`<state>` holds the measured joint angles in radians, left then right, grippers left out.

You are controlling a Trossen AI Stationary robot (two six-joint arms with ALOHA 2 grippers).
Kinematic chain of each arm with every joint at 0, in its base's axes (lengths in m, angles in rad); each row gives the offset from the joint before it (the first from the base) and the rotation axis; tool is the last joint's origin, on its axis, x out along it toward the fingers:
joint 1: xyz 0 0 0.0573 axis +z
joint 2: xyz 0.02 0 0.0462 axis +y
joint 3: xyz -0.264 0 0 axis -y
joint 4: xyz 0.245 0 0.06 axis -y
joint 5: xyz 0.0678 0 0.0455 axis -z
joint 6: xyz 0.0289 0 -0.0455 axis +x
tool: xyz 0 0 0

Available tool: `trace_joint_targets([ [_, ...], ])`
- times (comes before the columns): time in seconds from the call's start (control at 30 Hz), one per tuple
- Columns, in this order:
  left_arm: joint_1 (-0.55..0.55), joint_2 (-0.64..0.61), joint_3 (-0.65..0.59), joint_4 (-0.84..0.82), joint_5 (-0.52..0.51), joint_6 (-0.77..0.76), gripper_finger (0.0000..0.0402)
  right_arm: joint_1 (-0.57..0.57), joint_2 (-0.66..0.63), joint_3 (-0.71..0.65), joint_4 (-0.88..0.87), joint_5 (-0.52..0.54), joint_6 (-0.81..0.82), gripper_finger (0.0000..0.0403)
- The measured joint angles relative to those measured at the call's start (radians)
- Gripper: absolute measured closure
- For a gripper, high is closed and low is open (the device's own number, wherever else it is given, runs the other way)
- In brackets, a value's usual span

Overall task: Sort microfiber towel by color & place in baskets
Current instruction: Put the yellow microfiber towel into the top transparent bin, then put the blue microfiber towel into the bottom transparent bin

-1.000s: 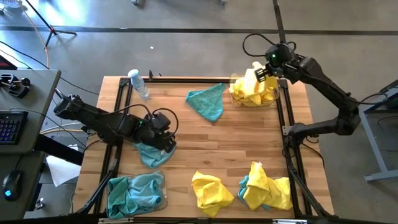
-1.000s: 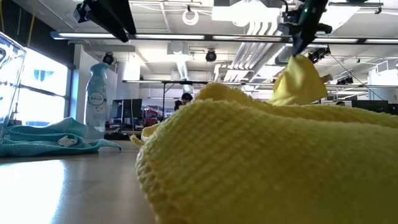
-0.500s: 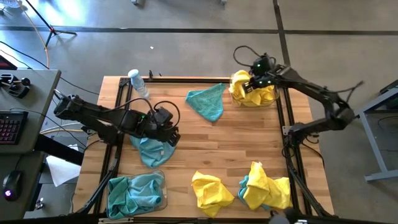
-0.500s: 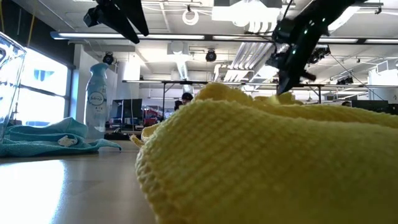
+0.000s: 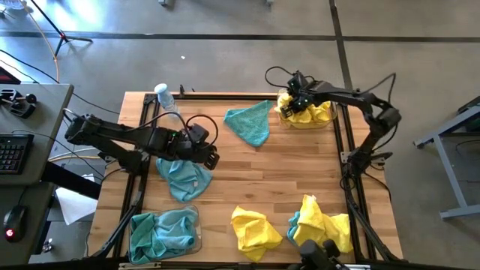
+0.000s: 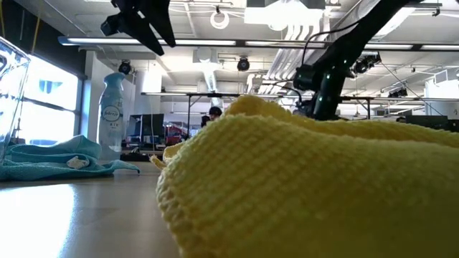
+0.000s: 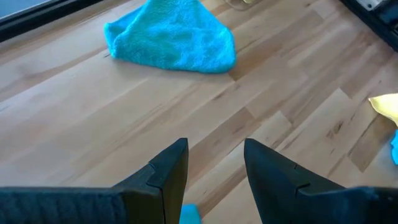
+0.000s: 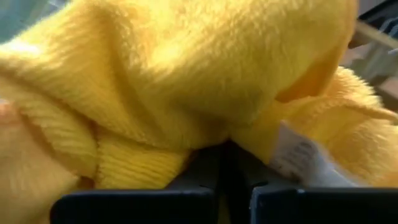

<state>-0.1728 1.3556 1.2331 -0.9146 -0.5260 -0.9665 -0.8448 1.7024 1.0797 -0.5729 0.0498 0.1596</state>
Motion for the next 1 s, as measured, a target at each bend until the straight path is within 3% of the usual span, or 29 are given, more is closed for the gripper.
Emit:
trace_joint_targets([
  [0.3, 0.004, 0.0, 0.0, -0.001, 0.001, 0.0, 0.0255, -0.006, 0.058, 0.002, 0.062, -0.007, 0.02, 0.0303],
  [0.5, 0.004, 0.0, 0.0, -0.006, 0.009, 0.019, 0.0255, -0.006, 0.02, -0.002, 0.042, -0.004, 0.012, 0.0276],
  [0.73, 0.003, 0.0, 0.0, -0.007, 0.019, 0.069, 0.0255, -0.007, -0.151, -0.004, -0.037, 0.013, -0.012, 0.0274],
  [1.0, 0.003, 0.0, 0.0, -0.008, 0.034, 0.15, 0.0255, 0.005, -0.424, -0.004, -0.149, 0.015, 0.071, 0.0275],
])
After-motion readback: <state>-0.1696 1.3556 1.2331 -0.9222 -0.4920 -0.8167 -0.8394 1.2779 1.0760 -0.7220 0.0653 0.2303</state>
